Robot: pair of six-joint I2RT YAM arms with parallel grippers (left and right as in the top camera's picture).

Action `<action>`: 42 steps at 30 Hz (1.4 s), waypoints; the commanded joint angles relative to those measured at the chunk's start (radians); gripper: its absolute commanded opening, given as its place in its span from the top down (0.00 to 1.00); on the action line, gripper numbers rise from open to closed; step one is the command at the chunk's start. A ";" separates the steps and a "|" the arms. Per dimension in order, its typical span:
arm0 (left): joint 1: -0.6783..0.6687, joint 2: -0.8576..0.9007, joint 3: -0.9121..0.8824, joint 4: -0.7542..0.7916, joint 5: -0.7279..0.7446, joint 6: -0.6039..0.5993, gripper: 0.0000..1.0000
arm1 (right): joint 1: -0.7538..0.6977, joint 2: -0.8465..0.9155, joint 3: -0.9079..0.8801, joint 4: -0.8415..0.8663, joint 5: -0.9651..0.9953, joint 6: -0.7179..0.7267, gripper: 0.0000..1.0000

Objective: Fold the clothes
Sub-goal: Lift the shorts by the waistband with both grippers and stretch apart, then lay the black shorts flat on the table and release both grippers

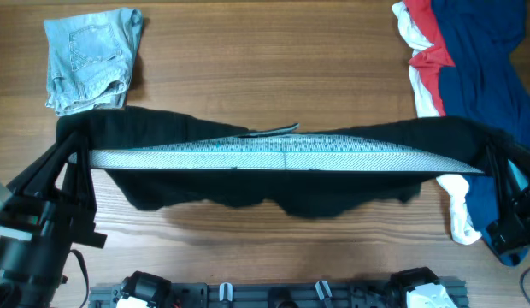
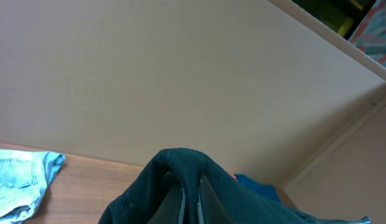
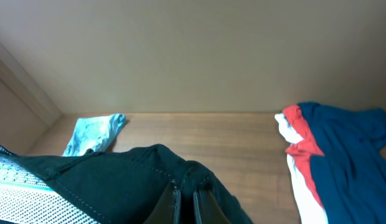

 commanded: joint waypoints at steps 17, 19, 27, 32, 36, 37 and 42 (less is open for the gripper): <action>0.015 0.734 0.026 0.048 -0.129 -0.005 0.96 | -0.021 0.738 0.017 0.091 0.158 -0.020 0.96; 0.029 0.842 0.026 0.150 -0.127 -0.005 0.96 | -0.035 0.833 0.017 0.187 0.157 -0.019 0.96; 0.057 1.209 0.026 0.553 -0.128 -0.006 0.96 | -0.068 1.168 0.016 0.598 0.157 -0.023 0.96; 0.057 1.334 0.026 0.768 -0.128 -0.006 0.96 | -0.068 1.300 0.016 0.808 0.131 -0.017 0.96; 0.065 1.407 0.026 0.966 -0.152 -0.006 0.18 | -0.068 1.382 0.016 1.043 0.098 -0.016 0.15; 0.076 1.411 0.026 0.990 -0.180 -0.006 0.00 | -0.068 1.384 0.016 1.077 0.081 -0.017 0.00; 0.155 1.369 0.026 0.824 -0.138 -0.006 0.00 | -0.067 1.312 0.016 1.006 -0.038 -0.020 0.01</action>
